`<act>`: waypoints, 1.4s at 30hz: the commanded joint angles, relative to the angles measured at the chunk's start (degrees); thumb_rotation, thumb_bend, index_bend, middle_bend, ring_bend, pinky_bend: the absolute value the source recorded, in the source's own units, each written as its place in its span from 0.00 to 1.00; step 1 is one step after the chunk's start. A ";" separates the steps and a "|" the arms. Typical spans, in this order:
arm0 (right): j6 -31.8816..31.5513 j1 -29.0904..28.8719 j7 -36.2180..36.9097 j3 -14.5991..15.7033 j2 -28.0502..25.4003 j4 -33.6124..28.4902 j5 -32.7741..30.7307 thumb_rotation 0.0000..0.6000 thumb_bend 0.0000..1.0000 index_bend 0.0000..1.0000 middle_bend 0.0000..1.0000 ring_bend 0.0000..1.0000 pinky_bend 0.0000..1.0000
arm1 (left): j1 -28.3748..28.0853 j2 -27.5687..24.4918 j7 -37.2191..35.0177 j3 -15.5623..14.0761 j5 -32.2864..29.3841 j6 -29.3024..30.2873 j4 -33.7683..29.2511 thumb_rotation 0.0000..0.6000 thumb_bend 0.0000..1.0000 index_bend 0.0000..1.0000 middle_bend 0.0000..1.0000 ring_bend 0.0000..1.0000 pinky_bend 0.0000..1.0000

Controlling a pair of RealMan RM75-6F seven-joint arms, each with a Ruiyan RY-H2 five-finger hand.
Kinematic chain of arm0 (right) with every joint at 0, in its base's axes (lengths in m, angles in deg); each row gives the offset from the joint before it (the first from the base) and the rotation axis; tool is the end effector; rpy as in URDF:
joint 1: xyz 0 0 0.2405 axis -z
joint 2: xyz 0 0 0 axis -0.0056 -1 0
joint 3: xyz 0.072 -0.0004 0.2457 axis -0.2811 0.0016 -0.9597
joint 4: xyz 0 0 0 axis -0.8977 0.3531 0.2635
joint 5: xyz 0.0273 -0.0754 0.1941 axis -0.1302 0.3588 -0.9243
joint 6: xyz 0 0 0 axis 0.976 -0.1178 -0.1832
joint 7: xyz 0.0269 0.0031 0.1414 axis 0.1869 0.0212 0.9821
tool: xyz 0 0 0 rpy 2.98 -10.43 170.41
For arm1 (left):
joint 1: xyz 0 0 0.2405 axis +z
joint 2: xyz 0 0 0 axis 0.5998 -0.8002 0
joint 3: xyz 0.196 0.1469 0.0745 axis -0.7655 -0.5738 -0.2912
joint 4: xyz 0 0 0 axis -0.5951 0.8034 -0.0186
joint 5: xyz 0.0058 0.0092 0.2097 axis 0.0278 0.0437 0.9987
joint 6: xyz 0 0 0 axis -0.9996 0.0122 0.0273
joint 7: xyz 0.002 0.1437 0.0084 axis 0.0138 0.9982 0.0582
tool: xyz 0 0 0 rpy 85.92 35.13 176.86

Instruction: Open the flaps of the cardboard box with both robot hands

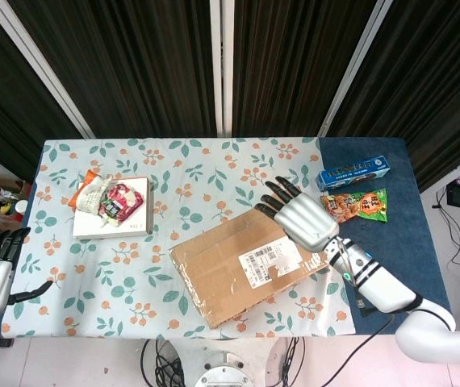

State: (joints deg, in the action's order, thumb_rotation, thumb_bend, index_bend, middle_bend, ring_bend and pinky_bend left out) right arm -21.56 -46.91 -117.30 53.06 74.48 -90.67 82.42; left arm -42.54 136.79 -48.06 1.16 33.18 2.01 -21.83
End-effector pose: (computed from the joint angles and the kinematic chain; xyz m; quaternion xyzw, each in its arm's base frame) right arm -0.0669 -0.3254 0.1045 0.8393 -0.1998 0.3429 0.3716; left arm -0.3093 0.1835 0.1628 -0.6134 -0.3499 -0.3666 0.6057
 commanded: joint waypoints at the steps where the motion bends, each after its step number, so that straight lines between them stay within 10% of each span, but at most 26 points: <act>1: 1.20 -6.70 -7.59 0.88 4.77 0.43 -9.55 1.00 1.00 0.21 0.20 0.00 0.00 | 0.00 -0.10 -0.21 0.03 0.06 -0.02 0.10 0.68 0.10 0.07 0.12 0.09 0.19; 12: -2.46 -12.21 -12.52 5.01 8.35 0.66 -18.40 1.00 1.00 0.27 0.27 0.00 0.00 | 0.13 -0.30 -0.89 0.17 0.33 0.30 0.53 0.68 0.10 0.07 0.12 0.09 0.19; 26: -5.61 -10.95 -6.69 6.74 5.66 -0.79 -12.62 1.00 1.00 0.40 0.44 0.00 0.00 | 0.11 -0.12 -0.85 0.10 0.56 0.10 0.60 0.68 0.10 0.07 0.12 0.09 0.19; 42: -10.61 1.22 5.91 9.75 -16.21 -18.89 5.86 1.00 1.00 0.29 0.42 0.00 0.00 | -0.05 -0.28 0.54 0.19 0.77 0.00 -0.55 0.75 0.10 0.07 0.12 0.09 0.19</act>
State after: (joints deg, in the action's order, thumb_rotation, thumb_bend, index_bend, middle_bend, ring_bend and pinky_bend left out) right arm -30.09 -49.76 -114.74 61.47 62.62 -105.50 82.11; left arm -42.57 136.53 -47.53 1.34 33.94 2.03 -22.35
